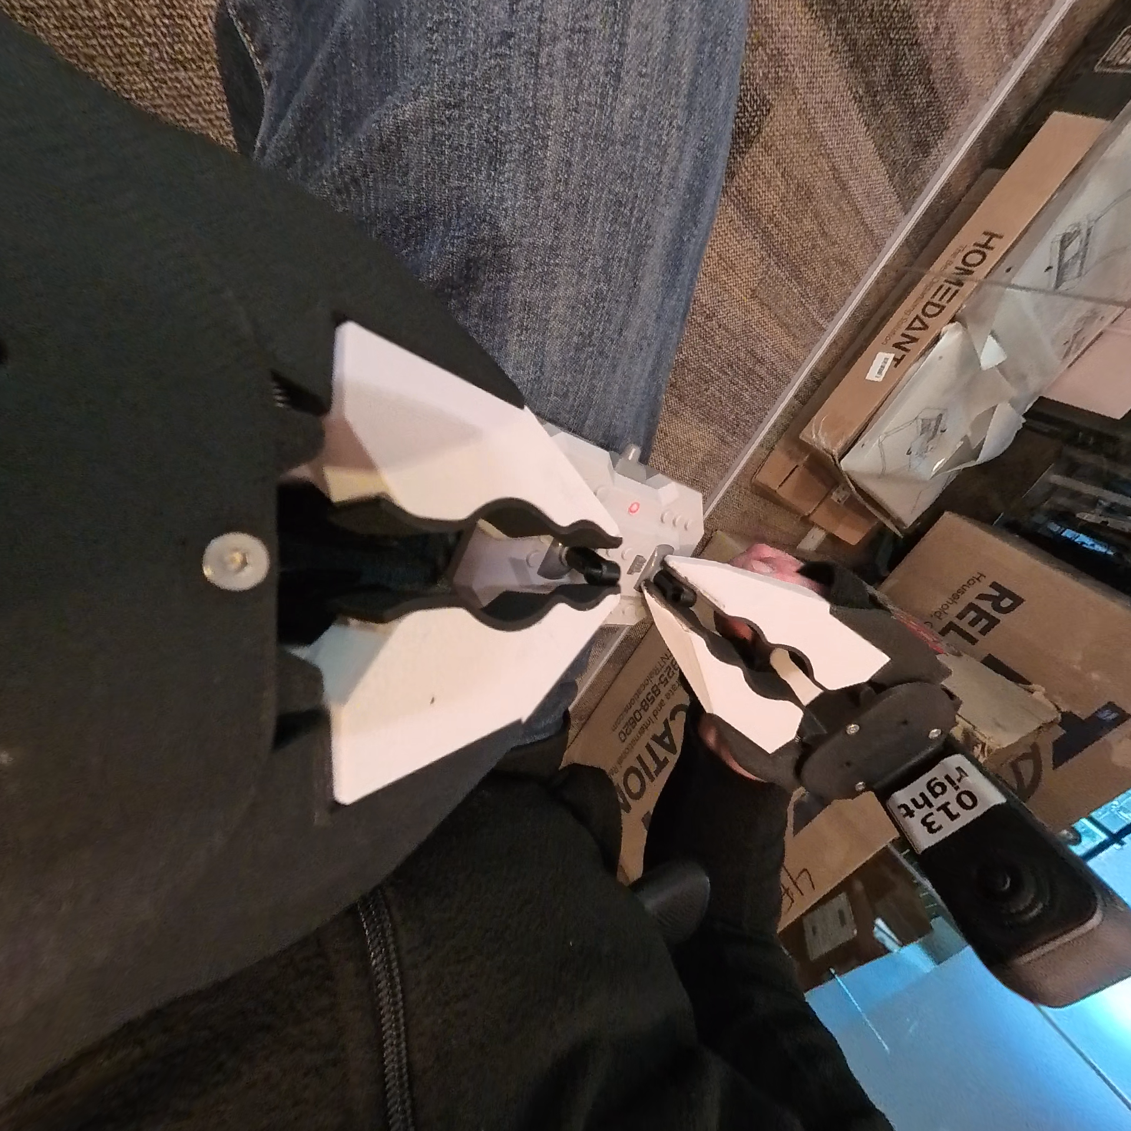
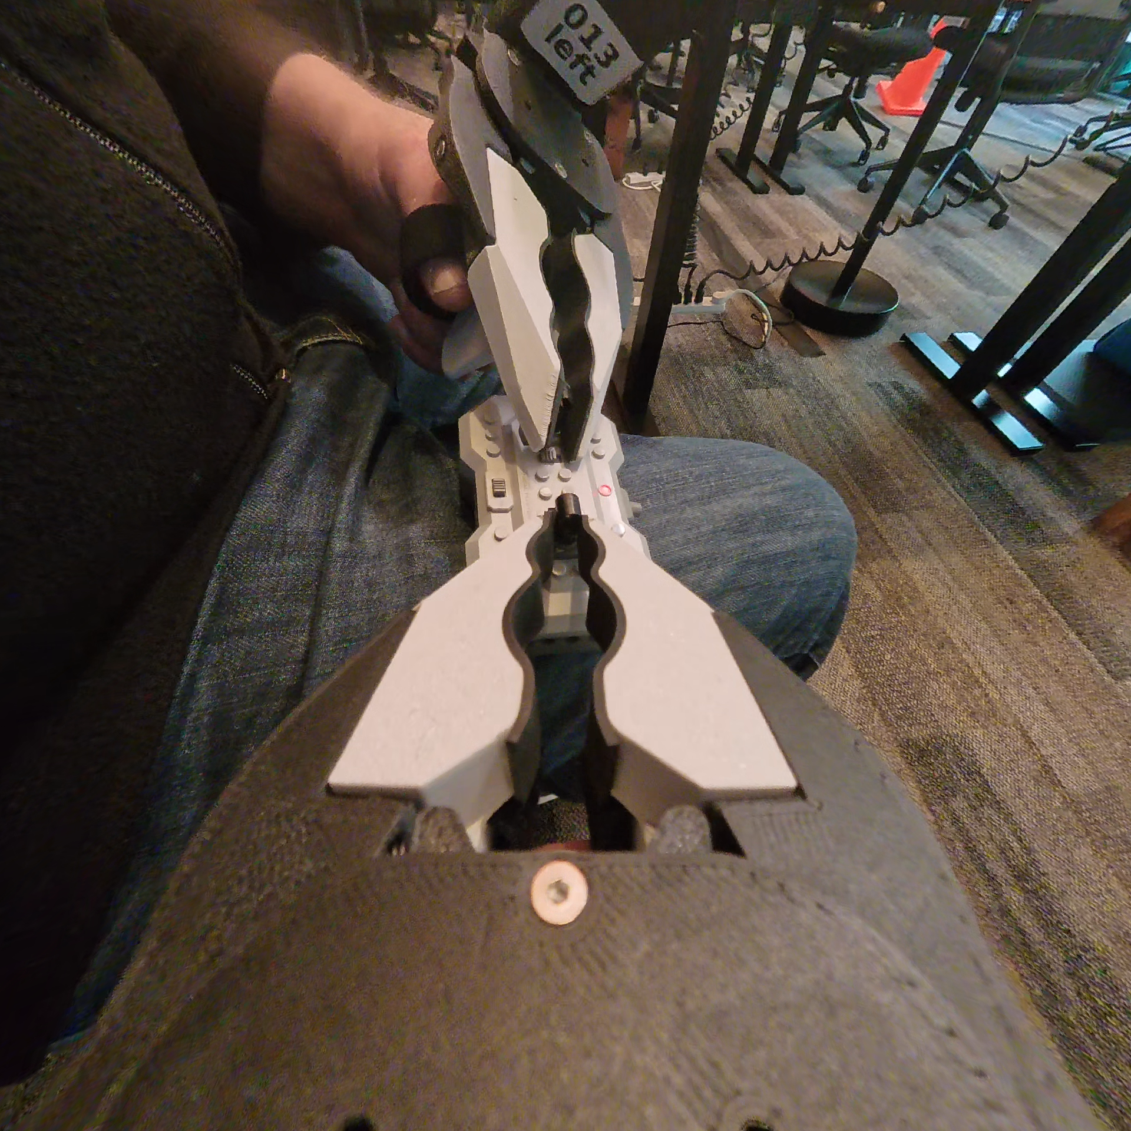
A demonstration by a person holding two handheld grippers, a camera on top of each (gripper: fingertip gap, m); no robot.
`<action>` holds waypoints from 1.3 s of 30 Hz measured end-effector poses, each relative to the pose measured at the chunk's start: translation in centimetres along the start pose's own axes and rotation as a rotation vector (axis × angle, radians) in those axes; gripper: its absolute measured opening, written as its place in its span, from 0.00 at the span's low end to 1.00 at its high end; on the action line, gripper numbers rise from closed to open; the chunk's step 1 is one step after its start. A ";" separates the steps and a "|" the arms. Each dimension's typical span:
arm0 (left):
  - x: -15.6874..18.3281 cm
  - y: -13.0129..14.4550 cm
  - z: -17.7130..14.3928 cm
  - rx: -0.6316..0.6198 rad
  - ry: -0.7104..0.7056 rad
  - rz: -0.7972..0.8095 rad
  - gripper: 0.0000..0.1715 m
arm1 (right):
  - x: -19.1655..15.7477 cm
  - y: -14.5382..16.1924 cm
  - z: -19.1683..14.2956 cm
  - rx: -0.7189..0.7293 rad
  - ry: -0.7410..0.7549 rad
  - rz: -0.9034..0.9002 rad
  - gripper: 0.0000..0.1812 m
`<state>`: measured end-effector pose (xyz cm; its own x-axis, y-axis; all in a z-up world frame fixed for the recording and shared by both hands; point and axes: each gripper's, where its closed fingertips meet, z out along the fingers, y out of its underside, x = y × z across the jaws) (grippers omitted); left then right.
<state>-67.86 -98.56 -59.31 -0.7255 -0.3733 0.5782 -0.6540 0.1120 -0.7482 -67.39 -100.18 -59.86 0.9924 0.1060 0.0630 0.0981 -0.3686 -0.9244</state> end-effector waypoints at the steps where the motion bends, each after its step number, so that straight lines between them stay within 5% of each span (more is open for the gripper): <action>1: 0.0 0.0 0.0 -0.001 0.000 -0.002 0.06 | 0.0 0.0 0.0 0.003 -0.006 0.011 0.03; 10: 0.4 -0.1 0.0 0.021 -0.007 0.036 0.07 | 0.2 -0.1 0.0 0.062 -0.115 0.263 0.03; 15: 0.3 0.0 0.0 -0.014 -0.005 0.042 0.06 | 0.1 -0.1 0.1 0.025 -0.085 0.159 0.03; 23: 0.0 0.0 0.2 -0.032 -0.069 0.160 0.05 | 0.4 0.0 0.2 0.045 -0.180 0.417 0.03; 39: 0.2 -0.3 0.2 -0.007 0.033 0.010 0.06 | 0.7 0.0 0.1 0.060 -0.214 0.472 0.03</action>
<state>-67.78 -98.80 -59.06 -0.7385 -0.3418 0.5811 -0.6480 0.1219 -0.7518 -66.72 -99.96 -59.85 0.8897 0.1296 -0.4378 -0.3667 -0.3685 -0.8542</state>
